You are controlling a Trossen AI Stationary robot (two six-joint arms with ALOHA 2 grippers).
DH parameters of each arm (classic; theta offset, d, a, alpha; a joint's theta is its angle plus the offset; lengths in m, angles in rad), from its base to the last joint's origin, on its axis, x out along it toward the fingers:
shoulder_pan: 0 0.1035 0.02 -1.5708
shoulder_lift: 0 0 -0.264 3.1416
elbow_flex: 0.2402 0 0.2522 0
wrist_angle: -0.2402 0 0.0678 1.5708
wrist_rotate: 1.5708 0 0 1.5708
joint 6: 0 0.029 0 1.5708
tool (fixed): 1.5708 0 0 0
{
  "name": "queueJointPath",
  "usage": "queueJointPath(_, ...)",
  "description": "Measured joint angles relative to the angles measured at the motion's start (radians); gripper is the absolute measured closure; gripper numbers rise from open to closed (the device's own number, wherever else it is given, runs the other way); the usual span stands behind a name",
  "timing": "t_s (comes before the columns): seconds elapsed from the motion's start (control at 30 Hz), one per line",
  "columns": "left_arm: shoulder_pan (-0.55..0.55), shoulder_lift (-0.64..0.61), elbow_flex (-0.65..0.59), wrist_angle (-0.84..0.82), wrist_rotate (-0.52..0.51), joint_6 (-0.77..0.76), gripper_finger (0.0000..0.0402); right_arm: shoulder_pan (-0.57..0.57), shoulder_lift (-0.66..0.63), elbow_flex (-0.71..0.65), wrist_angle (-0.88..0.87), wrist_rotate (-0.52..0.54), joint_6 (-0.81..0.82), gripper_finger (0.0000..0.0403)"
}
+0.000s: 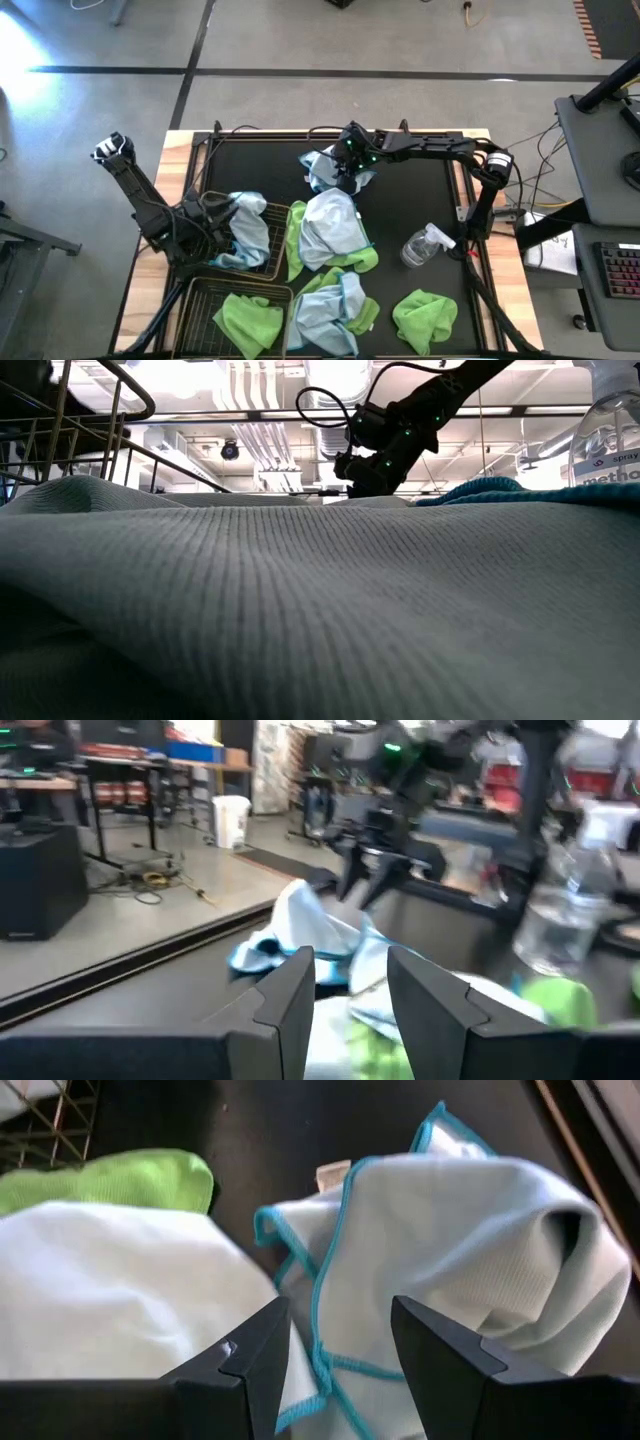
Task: Sort microfiber towel by color & place in baskets
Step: Put the top center light blue towel into the top wire basket
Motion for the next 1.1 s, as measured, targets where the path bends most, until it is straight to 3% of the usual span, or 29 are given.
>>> queueJointPath(0.2,-0.001,0.073,0.103,0.459,0.194,0.731,0.0288,0.0,0.0,0.0,-0.034,0.0,0.009,0.0232)
queueJointPath(0.27,0.0,0.102,0.135,0.532,0.237,0.903,0.0288,0.0,0.0,0.0,-0.053,0.0,0.017,0.0232)
queueJointPath(0.47,0.001,0.14,0.196,0.507,0.273,0.974,0.0288,0.0,0.0,-0.002,-0.097,0.0,0.016,0.0232)
queueJointPath(0.57,0.001,0.157,0.198,0.553,0.463,1.037,0.0288,0.0,0.0,-0.004,-0.099,0.0,0.015,0.0232)
queueJointPath(0.77,0.001,0.209,0.191,0.754,0.779,1.337,0.0288,0.0,0.0,-0.004,-0.099,0.0,0.016,0.0232)
queueJointPath(0.9,0.001,0.239,0.209,0.83,1.011,1.452,0.0288,0.0,0.0,-0.004,-0.1,0.0,0.016,0.0232)
queueJointPath(1.1,0.003,0.32,0.229,0.983,1.227,1.554,0.0288,0.0,0.0,-0.004,-0.107,0.0,0.016,0.0232)
